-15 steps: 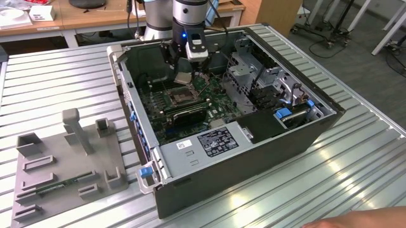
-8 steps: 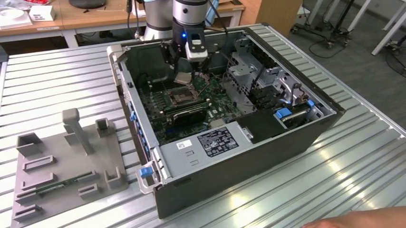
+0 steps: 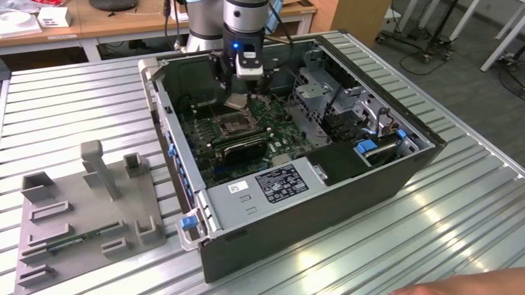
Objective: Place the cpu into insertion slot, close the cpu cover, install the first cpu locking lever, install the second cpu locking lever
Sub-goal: 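Place the cpu into insertion slot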
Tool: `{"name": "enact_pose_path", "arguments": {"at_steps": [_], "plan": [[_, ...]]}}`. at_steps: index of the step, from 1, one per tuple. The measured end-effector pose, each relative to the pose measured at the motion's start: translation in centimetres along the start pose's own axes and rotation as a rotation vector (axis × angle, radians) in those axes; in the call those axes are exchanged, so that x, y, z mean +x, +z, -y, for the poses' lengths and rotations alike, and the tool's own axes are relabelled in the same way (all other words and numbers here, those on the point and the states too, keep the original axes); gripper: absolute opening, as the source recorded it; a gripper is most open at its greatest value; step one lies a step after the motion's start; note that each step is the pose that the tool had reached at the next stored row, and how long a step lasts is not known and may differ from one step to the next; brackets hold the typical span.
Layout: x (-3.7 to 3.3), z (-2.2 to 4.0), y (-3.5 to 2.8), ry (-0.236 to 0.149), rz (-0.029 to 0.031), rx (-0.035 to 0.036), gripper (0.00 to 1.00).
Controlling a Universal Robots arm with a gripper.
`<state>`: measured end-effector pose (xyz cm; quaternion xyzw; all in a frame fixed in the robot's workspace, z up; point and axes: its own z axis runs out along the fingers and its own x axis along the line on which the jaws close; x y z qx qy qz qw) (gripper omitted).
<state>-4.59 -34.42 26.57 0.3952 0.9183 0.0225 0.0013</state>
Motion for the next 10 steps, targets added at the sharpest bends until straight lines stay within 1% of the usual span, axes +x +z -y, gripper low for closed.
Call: {"name": "enact_pose_path", "arguments": {"at_steps": [6,10], "plan": [[0.0,0.0,0.05,0.108,0.0045,-0.0017,0.54],[0.0,0.0,0.07,0.17,0.0071,-0.0026,0.54]]}}
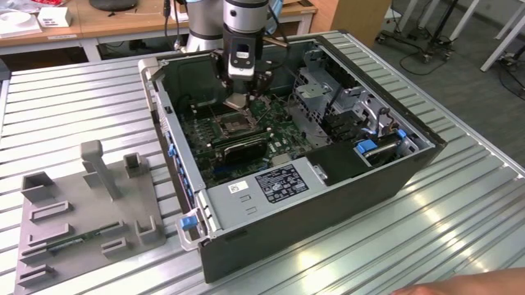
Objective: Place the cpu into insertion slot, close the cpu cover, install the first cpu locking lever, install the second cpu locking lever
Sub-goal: 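Place the cpu into insertion slot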
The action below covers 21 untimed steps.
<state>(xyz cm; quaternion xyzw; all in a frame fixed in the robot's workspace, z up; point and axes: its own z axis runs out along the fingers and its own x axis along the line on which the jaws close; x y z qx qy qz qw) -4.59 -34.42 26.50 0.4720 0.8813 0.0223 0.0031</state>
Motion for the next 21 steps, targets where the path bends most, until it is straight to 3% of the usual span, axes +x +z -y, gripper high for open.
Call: {"name": "enact_pose_path", "arguments": {"at_steps": [16,21], "plan": [[0.0,0.0,0.0,0.011,0.0005,-0.0002,0.54],[0.0,0.0,0.02,0.074,0.0032,-0.0012,0.54]]}}
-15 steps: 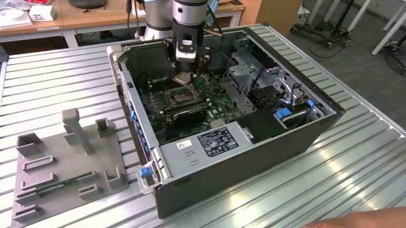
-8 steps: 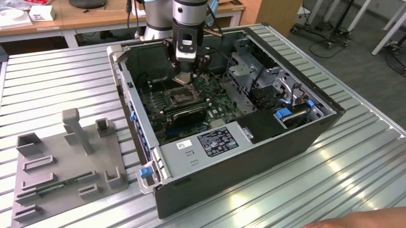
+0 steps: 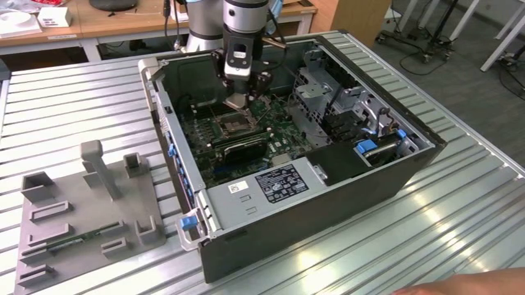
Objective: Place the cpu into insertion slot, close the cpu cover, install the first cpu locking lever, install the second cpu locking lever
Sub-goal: 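Place the cpu into insertion slot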
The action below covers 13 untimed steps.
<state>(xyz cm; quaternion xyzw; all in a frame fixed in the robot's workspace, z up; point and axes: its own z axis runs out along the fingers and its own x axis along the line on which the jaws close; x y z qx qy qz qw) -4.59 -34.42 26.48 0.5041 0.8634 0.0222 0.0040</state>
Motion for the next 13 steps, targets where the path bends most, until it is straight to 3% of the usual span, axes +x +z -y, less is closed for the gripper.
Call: {"name": "enact_pose_path", "arguments": {"at_steps": [13], "plan": [[0.0,0.0,0.07,0.229,0.0098,-0.0034,0.54]]}}
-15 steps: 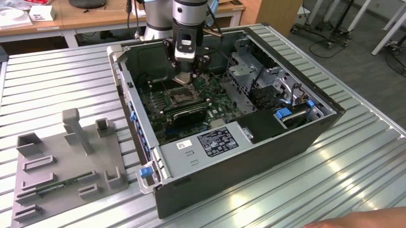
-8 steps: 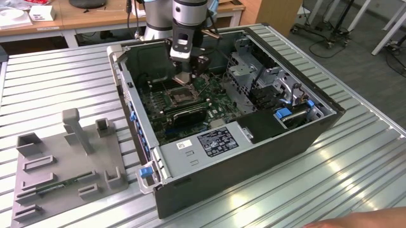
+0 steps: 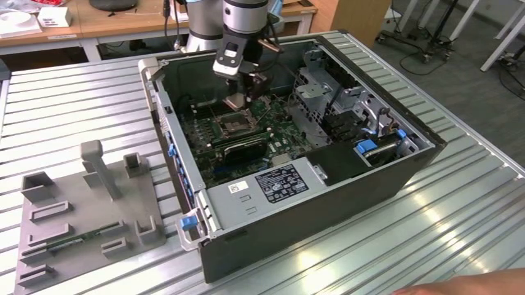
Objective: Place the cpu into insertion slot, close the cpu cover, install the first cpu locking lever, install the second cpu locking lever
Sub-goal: 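Place the cpu into insertion slot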
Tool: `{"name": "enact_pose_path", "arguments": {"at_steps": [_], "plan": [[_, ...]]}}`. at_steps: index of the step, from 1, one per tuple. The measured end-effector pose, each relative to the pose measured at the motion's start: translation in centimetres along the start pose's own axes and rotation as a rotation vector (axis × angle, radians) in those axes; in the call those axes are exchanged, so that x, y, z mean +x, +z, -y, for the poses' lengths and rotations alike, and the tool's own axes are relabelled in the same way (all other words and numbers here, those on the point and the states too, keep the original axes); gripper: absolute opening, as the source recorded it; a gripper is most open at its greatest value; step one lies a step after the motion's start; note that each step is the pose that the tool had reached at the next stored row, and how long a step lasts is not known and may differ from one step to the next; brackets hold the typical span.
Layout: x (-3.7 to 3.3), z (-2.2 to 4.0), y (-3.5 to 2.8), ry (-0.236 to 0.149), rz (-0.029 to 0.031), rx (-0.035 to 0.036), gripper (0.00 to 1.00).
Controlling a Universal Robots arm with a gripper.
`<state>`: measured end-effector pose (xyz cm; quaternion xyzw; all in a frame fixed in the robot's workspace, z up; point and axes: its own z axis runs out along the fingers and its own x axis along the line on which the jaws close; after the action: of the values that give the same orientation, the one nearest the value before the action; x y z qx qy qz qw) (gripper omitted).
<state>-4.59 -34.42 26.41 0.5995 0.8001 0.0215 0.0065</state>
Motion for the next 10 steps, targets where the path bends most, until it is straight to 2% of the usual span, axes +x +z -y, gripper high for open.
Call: {"name": "enact_pose_path", "arguments": {"at_steps": [10], "plan": [[0.0,0.0,0.07,0.166,0.007,-0.0025,0.54]]}}
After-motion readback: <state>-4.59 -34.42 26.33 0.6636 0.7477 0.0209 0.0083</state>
